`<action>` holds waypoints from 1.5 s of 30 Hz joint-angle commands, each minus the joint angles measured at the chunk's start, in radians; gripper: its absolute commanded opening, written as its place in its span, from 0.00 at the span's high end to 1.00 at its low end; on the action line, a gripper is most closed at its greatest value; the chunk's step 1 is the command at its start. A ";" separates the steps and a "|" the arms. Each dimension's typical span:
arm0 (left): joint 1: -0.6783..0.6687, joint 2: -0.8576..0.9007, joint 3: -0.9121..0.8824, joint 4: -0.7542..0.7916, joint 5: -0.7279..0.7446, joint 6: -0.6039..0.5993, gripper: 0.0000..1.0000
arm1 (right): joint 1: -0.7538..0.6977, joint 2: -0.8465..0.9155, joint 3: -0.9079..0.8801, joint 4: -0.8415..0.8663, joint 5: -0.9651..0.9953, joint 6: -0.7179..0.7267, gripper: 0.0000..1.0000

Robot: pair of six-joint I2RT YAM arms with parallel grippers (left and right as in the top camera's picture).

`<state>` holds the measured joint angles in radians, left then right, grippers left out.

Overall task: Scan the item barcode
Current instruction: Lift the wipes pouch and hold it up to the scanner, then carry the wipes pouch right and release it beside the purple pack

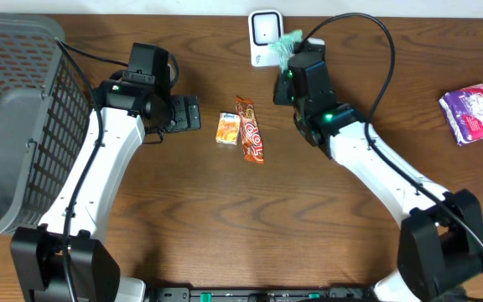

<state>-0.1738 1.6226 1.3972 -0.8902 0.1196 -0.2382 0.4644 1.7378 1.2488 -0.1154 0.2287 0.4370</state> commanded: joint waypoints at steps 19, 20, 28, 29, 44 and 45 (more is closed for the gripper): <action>0.002 -0.008 -0.004 -0.003 -0.016 0.005 0.02 | 0.002 0.246 0.337 0.120 -0.006 -0.124 0.99; 0.002 -0.008 -0.004 -0.003 -0.016 0.005 0.02 | 0.000 0.287 0.411 0.067 -0.009 -0.141 0.99; 0.002 -0.008 -0.004 -0.003 -0.016 0.005 0.02 | -0.021 0.596 0.908 -0.266 -0.044 -0.163 0.99; 0.002 -0.008 -0.004 -0.003 -0.016 0.005 0.02 | -0.022 0.618 0.920 -0.258 -0.043 -0.165 0.99; 0.002 -0.008 -0.004 -0.003 -0.016 0.005 0.02 | -0.070 0.689 0.931 -0.224 0.083 -0.192 0.99; 0.002 -0.008 -0.004 -0.003 -0.016 0.005 0.02 | -0.080 0.687 0.935 -0.244 0.100 -0.192 0.99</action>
<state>-0.1738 1.6226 1.3972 -0.8906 0.1196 -0.2382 0.4164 2.4470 2.1475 -0.3344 0.2703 0.2577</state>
